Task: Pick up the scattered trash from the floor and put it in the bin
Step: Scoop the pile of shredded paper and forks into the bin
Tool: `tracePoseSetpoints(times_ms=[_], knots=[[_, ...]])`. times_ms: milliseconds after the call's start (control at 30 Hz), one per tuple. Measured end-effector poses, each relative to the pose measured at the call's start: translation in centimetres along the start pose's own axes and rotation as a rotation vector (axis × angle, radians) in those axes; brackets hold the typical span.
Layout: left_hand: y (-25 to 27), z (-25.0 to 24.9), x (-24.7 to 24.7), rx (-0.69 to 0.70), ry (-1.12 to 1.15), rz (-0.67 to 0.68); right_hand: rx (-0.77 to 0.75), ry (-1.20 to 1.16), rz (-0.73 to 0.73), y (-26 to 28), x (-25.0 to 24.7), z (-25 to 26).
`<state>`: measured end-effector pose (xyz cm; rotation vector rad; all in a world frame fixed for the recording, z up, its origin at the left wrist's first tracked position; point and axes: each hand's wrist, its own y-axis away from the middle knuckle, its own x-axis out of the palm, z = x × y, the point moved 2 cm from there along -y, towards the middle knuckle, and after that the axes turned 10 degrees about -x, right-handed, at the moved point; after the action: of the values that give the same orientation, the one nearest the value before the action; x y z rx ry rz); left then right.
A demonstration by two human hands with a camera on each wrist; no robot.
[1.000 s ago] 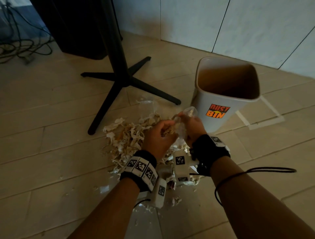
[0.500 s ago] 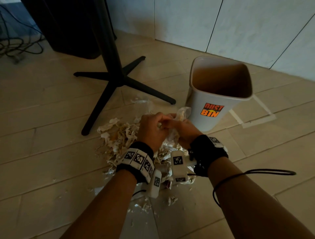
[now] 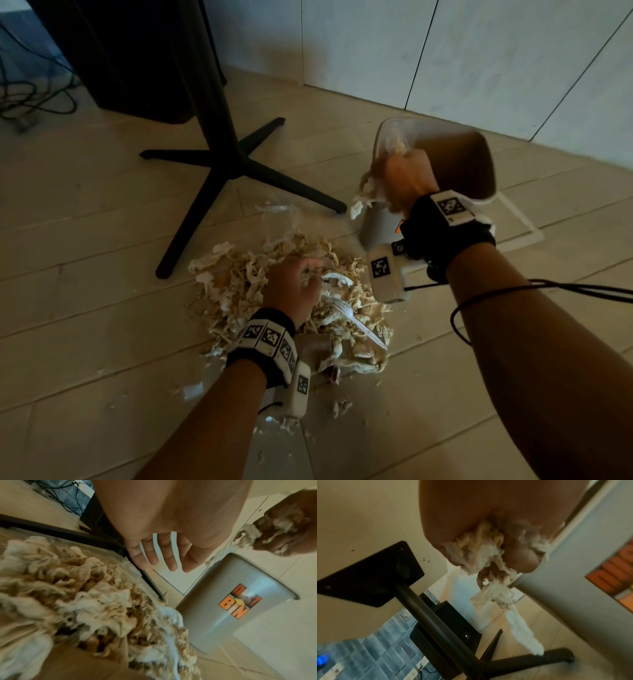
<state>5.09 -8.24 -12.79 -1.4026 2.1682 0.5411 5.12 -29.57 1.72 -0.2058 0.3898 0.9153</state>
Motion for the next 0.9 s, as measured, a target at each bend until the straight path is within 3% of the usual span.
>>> tracePoseSetpoints(times_ms=[133,400,600,700,800,900], knots=[[0.4,2.1,1.6,-0.074,-0.080,0.064,-0.006,0.141,-0.037,-2.2,-1.6,0.8],[1.3,3.0,4.2,-0.039,-0.215,0.079,-0.079,0.232,0.011,-5.2,-4.1,0.7],[-0.8,2.1,3.5,0.005,-0.426,-0.068,0.007,0.432,0.108,-5.0,-4.4,-0.8],[-3.5,1.9,2.7,-0.038,-0.527,-0.073,0.011,0.501,0.200,-5.3,-4.1,-1.8],[-6.4,2.4,1.7,-0.229,-0.646,0.078,0.085,0.437,0.158,-5.3,-4.5,-2.5],[-8.4,2.7,1.6,-0.369,-0.606,0.387,0.047,0.450,0.107,-5.9,-5.1,-2.8]])
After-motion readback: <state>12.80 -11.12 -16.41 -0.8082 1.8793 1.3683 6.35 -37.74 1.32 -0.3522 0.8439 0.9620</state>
